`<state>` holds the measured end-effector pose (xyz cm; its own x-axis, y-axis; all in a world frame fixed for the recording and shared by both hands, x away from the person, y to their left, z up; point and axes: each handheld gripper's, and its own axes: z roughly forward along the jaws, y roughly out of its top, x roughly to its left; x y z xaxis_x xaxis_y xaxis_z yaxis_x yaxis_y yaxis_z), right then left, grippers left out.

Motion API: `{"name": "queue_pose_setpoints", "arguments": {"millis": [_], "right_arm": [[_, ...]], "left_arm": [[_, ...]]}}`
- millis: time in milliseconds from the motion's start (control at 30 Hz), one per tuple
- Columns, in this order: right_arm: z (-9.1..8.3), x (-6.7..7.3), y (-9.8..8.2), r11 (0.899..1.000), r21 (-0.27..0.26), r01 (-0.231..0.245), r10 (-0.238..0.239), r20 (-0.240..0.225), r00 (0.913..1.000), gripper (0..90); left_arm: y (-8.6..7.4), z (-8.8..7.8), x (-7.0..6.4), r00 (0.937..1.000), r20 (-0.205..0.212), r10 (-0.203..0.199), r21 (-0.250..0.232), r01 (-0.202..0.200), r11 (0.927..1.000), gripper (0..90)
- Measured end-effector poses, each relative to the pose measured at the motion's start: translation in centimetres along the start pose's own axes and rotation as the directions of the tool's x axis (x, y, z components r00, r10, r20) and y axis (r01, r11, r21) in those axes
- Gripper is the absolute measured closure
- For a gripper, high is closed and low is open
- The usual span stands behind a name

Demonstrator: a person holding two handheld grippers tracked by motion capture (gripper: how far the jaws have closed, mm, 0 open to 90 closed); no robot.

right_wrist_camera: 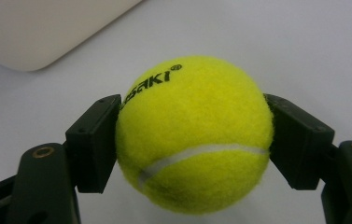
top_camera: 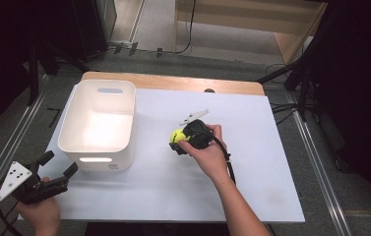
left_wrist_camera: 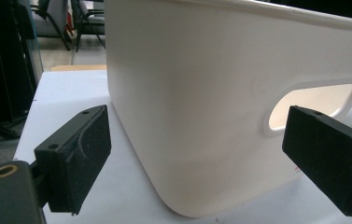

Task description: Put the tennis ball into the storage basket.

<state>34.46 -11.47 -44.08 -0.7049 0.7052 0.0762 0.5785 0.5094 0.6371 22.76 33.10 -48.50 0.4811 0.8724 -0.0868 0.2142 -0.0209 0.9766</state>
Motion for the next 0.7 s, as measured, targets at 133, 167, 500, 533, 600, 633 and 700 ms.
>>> {"name": "queue_pose_setpoints", "arguments": {"millis": [133,167,500,533,600,633,700], "right_arm": [[-0.4,0.1,0.5,1.000,-0.006,-0.004,0.004,-0.008,1.0000,24.1],[-0.6,0.1,0.8,1.000,-0.013,0.007,-0.007,-0.016,0.9998,24.0],[-1.6,0.4,2.0,1.000,-0.020,0.019,-0.020,-0.032,0.9993,24.1],[-1.6,0.5,2.2,0.999,-0.022,0.024,-0.025,-0.034,0.9991,24.1],[-1.8,0.5,2.5,0.999,-0.029,0.035,-0.036,-0.040,0.9985,24.1],[-1.9,0.6,2.6,0.999,-0.027,0.030,-0.031,-0.041,0.9987,24.1],[-2.1,0.7,2.8,0.999,-0.026,0.034,-0.035,-0.044,0.9984,24.1]], "left_arm": [[0.0,0.0,0.0,1.0000,0.000,0.000,0.000,0.000,1.0000,7.9],[0.0,0.0,0.0,1.0000,0.000,0.000,0.000,0.000,1.0000,7.9],[0.0,0.0,0.0,1.0000,0.000,0.000,-0.001,0.000,1.0000,7.9],[0.0,0.0,0.0,1.0000,0.000,-0.001,0.000,0.001,1.0000,7.9],[0.0,0.0,0.0,1.0000,0.000,0.000,-0.001,0.000,1.0000,7.9],[0.0,0.0,0.0,1.0000,0.000,0.000,0.000,0.000,1.0000,7.9],[0.0,0.0,0.0,1.0000,0.000,0.000,0.000,0.000,1.0000,7.9]]}}
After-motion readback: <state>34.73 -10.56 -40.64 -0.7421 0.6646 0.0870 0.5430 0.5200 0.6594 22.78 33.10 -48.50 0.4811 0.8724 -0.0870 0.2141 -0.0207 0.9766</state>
